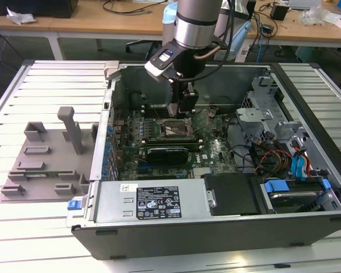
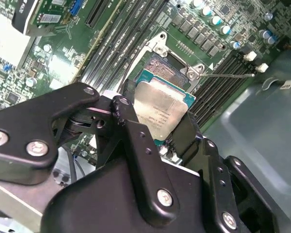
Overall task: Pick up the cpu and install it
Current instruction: 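Place the cpu into insertion slot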
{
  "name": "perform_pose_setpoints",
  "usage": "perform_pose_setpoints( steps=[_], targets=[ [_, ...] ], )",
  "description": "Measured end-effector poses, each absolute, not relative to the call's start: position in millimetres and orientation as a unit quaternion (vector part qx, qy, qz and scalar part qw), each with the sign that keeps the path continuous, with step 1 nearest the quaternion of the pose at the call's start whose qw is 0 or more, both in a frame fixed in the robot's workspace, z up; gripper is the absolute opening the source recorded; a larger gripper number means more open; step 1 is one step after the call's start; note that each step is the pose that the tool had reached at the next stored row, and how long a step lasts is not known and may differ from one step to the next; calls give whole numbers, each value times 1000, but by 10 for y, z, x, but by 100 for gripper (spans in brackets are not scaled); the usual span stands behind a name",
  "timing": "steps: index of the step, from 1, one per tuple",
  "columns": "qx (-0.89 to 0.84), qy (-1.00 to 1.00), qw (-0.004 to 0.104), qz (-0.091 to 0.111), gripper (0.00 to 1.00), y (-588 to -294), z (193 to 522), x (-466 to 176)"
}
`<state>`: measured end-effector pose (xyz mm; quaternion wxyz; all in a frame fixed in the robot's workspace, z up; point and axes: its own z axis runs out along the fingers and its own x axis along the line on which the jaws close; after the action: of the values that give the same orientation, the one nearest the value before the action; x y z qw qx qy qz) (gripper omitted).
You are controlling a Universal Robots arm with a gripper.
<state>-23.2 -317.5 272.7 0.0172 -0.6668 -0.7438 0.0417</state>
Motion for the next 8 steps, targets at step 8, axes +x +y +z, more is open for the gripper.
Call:
perform_pose_setpoints(
  steps=[8],
  targets=[
    [-695,-717,19,41,55,-3175,2725,-232]
  ],
)
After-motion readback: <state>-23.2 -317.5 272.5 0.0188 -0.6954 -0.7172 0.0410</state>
